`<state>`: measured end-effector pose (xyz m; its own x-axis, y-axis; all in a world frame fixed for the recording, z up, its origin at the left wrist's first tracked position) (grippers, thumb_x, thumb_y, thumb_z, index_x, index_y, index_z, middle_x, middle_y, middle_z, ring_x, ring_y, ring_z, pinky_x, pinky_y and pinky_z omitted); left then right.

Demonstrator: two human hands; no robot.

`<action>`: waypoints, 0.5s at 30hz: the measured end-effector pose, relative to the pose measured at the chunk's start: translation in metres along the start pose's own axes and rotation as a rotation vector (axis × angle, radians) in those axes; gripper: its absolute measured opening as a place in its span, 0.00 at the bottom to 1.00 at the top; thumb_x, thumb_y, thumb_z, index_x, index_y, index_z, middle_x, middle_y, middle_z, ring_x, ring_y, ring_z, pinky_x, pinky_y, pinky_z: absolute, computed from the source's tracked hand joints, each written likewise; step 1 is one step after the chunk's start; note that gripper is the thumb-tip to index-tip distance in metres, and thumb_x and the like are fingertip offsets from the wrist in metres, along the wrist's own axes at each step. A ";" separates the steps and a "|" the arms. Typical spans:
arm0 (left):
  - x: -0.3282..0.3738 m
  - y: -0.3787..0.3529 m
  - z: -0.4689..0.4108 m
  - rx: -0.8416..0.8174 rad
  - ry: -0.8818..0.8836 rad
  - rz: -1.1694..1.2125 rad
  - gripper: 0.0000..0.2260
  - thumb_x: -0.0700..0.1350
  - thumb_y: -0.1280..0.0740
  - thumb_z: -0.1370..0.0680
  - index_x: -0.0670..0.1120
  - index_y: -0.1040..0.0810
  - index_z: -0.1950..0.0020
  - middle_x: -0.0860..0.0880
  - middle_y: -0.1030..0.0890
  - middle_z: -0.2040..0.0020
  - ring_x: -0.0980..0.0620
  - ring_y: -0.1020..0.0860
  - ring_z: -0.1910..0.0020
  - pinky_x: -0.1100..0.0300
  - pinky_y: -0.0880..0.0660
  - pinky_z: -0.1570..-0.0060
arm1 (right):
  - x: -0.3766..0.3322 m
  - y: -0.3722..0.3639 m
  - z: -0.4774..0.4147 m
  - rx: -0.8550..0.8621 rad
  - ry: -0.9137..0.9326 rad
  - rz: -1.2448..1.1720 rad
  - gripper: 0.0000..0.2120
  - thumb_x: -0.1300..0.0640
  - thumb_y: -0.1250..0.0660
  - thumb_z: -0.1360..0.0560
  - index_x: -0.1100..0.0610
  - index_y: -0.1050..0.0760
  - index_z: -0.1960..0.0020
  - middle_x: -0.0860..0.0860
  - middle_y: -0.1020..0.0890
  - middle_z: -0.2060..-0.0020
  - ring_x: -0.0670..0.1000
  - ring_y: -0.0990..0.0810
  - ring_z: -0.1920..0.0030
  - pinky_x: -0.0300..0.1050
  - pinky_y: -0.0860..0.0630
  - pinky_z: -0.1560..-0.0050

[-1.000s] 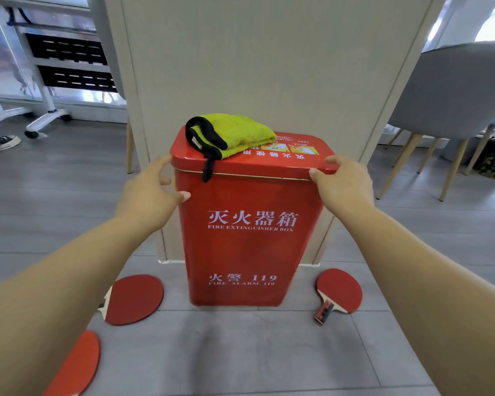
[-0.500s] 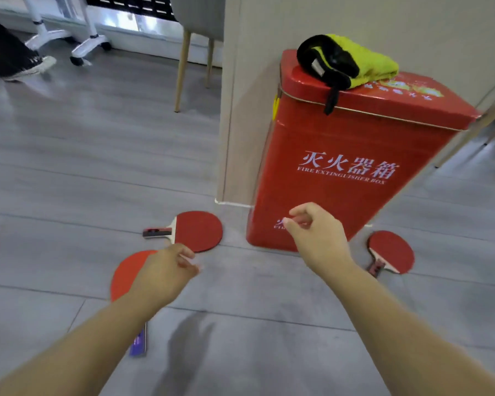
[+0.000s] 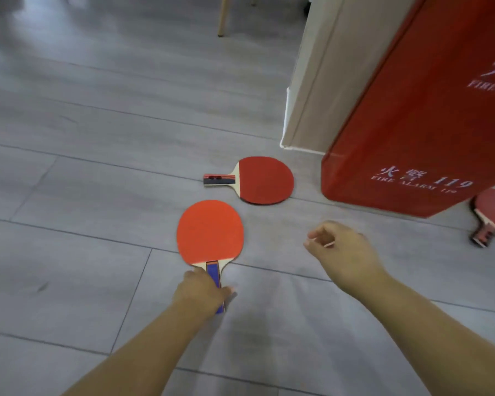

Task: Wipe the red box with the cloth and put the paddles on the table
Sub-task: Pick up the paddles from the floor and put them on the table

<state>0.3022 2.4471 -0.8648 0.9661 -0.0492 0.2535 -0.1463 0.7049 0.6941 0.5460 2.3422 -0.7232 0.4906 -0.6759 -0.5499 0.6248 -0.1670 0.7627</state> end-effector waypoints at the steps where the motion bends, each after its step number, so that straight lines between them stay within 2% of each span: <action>1: -0.002 -0.004 -0.003 0.004 0.013 -0.006 0.31 0.61 0.30 0.30 0.40 0.33 0.40 0.43 0.28 0.43 0.44 0.24 0.44 0.55 0.29 0.50 | 0.003 -0.007 0.000 -0.015 -0.002 0.009 0.03 0.50 0.33 0.26 0.45 0.26 0.57 0.39 0.22 0.61 0.37 0.25 0.60 0.34 0.32 0.65; 3: -0.003 -0.009 -0.008 0.027 0.028 0.008 0.28 0.57 0.30 0.29 0.40 0.33 0.41 0.43 0.28 0.43 0.44 0.24 0.45 0.56 0.31 0.55 | 0.011 -0.015 0.000 -0.032 -0.010 0.030 0.01 0.49 0.33 0.26 0.45 0.25 0.55 0.40 0.22 0.60 0.38 0.24 0.59 0.34 0.31 0.64; 6: -0.003 -0.011 -0.011 0.079 0.035 0.091 0.17 0.47 0.32 0.28 0.38 0.31 0.46 0.40 0.25 0.46 0.41 0.23 0.51 0.56 0.30 0.59 | 0.020 -0.016 0.002 -0.037 -0.020 0.093 0.02 0.49 0.33 0.25 0.45 0.25 0.55 0.39 0.22 0.60 0.37 0.25 0.60 0.34 0.32 0.64; 10: -0.014 -0.009 -0.005 0.105 0.068 0.271 0.13 0.38 0.38 0.26 0.37 0.35 0.43 0.38 0.25 0.45 0.38 0.25 0.46 0.53 0.30 0.53 | 0.024 -0.010 0.006 -0.035 -0.028 0.143 0.02 0.49 0.33 0.24 0.46 0.24 0.54 0.39 0.22 0.59 0.37 0.26 0.59 0.33 0.32 0.63; 12: -0.021 -0.004 -0.001 0.106 0.057 0.300 0.11 0.36 0.40 0.25 0.38 0.36 0.44 0.38 0.25 0.47 0.38 0.25 0.47 0.53 0.33 0.55 | 0.025 -0.013 0.006 -0.045 -0.051 0.159 0.02 0.49 0.33 0.24 0.46 0.25 0.54 0.39 0.22 0.59 0.37 0.25 0.59 0.36 0.31 0.63; 15: -0.027 0.012 0.006 0.108 -0.028 0.233 0.09 0.42 0.37 0.25 0.43 0.38 0.50 0.44 0.27 0.55 0.41 0.26 0.56 0.56 0.34 0.59 | 0.018 -0.024 0.005 -0.078 -0.070 0.199 0.02 0.48 0.33 0.25 0.45 0.25 0.54 0.40 0.21 0.58 0.41 0.24 0.58 0.42 0.27 0.58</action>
<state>0.2732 2.4529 -0.8590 0.8976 0.0849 0.4325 -0.3874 0.6201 0.6822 0.5371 2.3305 -0.7499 0.5675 -0.7383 -0.3645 0.5666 0.0290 0.8235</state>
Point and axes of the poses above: each hand's wrist, its own z-axis away from the middle knuckle, its own y-axis out of the back of the hand, x = y × z, the point moved 10 cm from there along -z, towards the middle knuckle
